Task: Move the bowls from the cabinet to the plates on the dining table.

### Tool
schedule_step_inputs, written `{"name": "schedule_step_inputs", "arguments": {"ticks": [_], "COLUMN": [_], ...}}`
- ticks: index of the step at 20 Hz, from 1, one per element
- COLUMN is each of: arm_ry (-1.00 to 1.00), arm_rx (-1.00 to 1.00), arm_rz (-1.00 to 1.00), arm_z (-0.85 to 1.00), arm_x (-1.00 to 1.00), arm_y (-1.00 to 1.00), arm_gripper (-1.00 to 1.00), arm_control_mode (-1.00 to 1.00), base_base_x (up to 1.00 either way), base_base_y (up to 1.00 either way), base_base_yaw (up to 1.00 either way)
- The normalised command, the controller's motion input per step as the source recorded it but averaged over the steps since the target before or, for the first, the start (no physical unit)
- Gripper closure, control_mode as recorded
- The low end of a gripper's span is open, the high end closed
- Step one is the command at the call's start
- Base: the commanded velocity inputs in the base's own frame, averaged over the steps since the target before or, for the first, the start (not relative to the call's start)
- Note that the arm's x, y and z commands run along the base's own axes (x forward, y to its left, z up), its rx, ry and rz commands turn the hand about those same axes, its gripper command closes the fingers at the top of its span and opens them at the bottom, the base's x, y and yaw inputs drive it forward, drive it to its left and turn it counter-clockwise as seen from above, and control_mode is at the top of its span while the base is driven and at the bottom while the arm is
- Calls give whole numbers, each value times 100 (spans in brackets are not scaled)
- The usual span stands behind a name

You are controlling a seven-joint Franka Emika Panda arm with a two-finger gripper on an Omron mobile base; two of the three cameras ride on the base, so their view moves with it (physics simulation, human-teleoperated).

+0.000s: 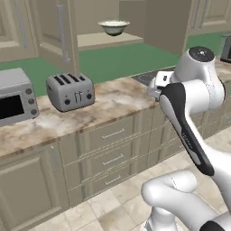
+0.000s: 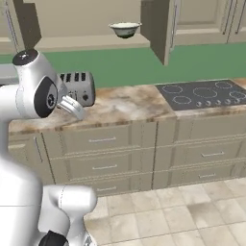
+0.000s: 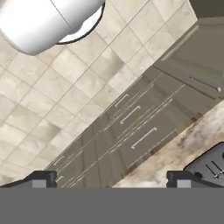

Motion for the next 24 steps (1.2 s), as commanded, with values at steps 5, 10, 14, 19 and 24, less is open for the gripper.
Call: {"name": "schedule_step_inputs", "arguments": {"ticks": [5,10,14,19,24], "arm_ry": [0,0,0,0,0], "arm_rx": [0,0,0,0,0], "arm_rz": [0,0,0,0,0], "arm_z": [0,0,0,0,0], "arm_x": [0,0,0,0,0], "arm_y": [0,0,0,0,0], "arm_gripper": [-100,-100,-100,-100,-100], "arm_control_mode": [100,100,100,100,100], "base_base_x": [50,74,84,62,39], "base_base_y": [-60,-41,-23,0,-7], "base_base_yaw": [36,32,29,25,17]}}
